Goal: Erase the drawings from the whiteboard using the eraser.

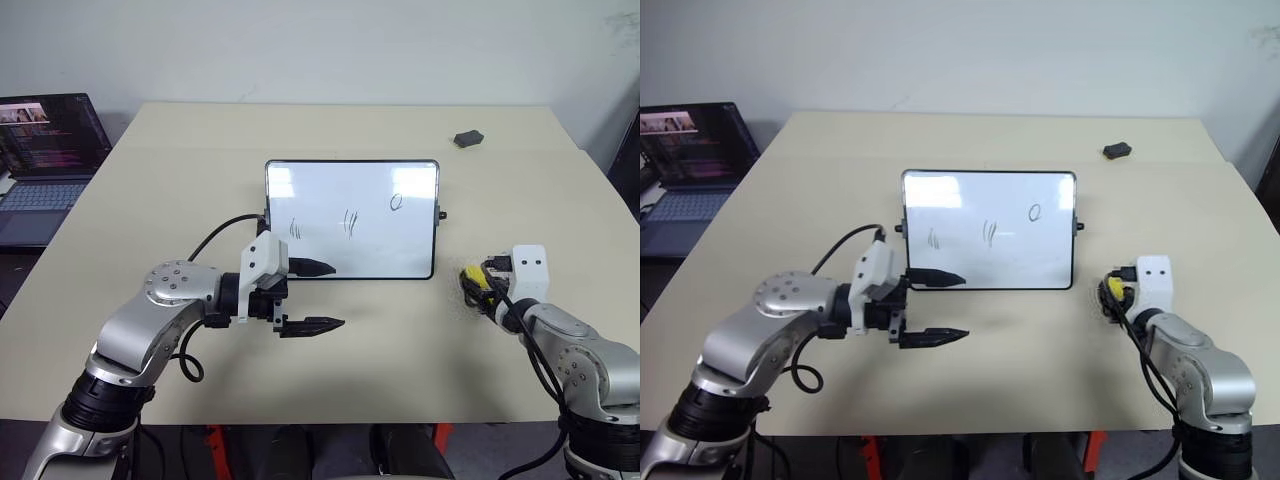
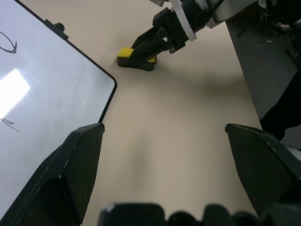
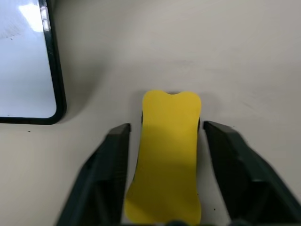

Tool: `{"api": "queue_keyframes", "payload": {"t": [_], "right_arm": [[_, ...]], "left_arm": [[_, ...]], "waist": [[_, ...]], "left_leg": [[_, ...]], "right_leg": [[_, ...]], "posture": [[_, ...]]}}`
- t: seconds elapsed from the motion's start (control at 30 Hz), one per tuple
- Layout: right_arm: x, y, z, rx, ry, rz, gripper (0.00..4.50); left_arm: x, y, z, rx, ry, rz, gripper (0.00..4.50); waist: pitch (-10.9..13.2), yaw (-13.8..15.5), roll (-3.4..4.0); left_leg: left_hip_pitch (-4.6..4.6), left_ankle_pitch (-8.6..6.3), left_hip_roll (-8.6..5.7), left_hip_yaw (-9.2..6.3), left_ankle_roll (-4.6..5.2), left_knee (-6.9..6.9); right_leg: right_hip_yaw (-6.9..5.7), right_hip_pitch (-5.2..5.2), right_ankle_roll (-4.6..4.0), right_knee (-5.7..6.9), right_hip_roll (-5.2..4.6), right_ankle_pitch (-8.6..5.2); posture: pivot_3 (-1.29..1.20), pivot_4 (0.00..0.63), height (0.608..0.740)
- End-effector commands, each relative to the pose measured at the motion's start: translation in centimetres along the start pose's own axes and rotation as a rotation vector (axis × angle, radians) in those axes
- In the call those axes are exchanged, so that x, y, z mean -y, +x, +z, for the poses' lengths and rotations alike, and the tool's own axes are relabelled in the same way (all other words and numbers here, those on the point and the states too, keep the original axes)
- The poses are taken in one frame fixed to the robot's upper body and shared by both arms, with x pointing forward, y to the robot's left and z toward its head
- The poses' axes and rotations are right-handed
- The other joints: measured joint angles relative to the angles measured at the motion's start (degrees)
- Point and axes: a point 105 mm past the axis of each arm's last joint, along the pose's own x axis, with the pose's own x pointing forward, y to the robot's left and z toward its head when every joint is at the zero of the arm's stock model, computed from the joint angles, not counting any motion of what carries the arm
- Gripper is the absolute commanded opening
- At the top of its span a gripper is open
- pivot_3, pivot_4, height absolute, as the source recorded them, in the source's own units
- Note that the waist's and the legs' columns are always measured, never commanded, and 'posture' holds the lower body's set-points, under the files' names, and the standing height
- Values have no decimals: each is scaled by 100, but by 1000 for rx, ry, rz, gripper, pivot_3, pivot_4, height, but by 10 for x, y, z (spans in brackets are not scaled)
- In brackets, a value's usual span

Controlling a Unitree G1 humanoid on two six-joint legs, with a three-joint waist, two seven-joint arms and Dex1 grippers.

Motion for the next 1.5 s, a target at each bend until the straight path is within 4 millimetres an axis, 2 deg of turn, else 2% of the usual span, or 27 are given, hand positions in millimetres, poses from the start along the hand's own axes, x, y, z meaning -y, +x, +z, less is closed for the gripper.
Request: {"api": "queue_keyframes", "payload": {"t": [0.03,0.07,0.37,0.43,0.53,0.6,0.7,0.8,1.03,1.13,1.27,1.37,1.5], "right_arm": [[0,-1,8,41,-7,3,1231],[-1,-1,8,41,-8,4,1035],[-1,-3,16,91,-12,21,997],[-6,-5,17,110,-14,52,997],[-15,-11,14,123,-42,125,997],[-26,-18,17,157,-82,210,997],[-56,-37,22,215,-163,422,997],[-73,-44,30,265,-263,512,997],[-118,-30,50,380,-596,618,996],[-136,-24,59,437,-668,652,995],[-170,-21,69,504,-776,746,995],[-191,-12,78,550,-847,750,995],[-227,4,107,656,-1011,680,994]], "left_arm": [[0,-3,7,11,38,12,4500],[0,-4,6,10,37,15,4500],[-10,-8,1,12,3,150,4500],[-16,-10,-2,9,-8,225,4500],[-14,-12,-5,9,-27,279,4500],[-17,-17,-7,5,-30,335,4500],[-36,-34,-12,18,-70,519,4500],[-44,-51,-22,-22,-89,613,4500],[-48,-82,-38,-121,-134,711,4500],[-48,-92,-41,-153,-135,712,4500],[-55,-109,-46,-219,-112,726,4500],[-59,-114,-44,-217,-113,719,4500],[-56,-107,-41,-222,-106,650,4500]], "waist": [[0,0,0],[0,0,0],[0,0,0],[0,0,0],[0,0,0],[0,3,0],[0,4,-1],[0,-10,-1],[4,-4,-9],[6,-1,-12],[10,-2,-18],[12,-4,-21],[15,-11,-25]], "left_leg": [[0,0,0,0,0,0],[0,0,0,0,0,0],[1,0,0,-1,0,0],[1,0,0,-1,0,0],[0,0,2,-2,0,-1],[-1,-1,2,-3,0,-2],[2,0,0,-4,1,0],[12,0,2,-5,1,4],[17,0,2,-7,-1,4],[13,0,2,-7,-1,1],[10,0,2,-8,-1,2],[10,0,3,-10,-2,2],[8,1,1,-6,-2,4]], "right_leg": [[0,0,0,0,0,0],[0,0,0,0,0,0],[0,0,0,0,0,0],[0,0,0,0,-1,0],[-1,0,0,-1,-1,0],[-1,-1,0,-1,-2,0],[-2,1,0,1,-4,0],[-5,10,1,4,-3,0],[-8,11,0,5,-2,0],[-8,7,0,0,-4,0],[-10,3,-1,1,-5,1],[-14,2,-2,2,-5,1],[-12,-3,-4,4,-8,2]], "posture": [[0,150,740],[0,150,740],[0,150,740],[0,150,740],[0,150,740],[0,150,740],[0,150,740],[0,150,740],[0,150,740],[0,150,740],[0,150,740],[0,150,740],[0,150,740]]}}
